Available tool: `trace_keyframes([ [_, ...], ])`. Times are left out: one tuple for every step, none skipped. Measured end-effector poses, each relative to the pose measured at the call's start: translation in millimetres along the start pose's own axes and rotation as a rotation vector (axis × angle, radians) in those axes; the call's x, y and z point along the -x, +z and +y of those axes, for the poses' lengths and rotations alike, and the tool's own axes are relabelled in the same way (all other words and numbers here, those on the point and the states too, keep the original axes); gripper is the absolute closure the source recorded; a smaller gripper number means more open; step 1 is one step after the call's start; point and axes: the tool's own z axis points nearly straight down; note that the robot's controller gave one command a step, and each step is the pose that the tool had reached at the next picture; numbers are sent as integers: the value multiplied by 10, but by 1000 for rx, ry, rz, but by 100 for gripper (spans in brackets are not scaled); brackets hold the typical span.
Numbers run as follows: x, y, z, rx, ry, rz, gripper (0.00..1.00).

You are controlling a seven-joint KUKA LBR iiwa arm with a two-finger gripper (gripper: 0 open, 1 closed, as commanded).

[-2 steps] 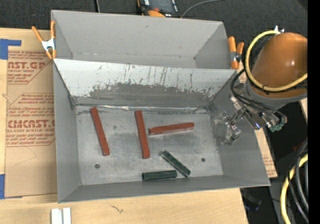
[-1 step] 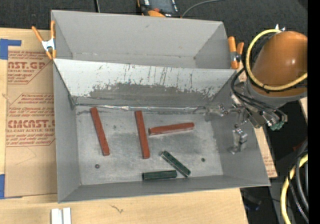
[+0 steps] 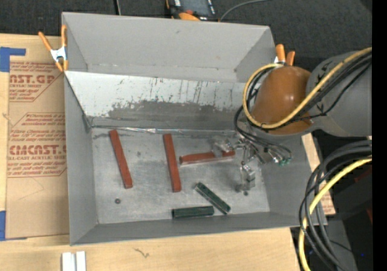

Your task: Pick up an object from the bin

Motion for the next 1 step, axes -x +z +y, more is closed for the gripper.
trace_keyframes([
  [228,-34,630,1,90,2,0],
])
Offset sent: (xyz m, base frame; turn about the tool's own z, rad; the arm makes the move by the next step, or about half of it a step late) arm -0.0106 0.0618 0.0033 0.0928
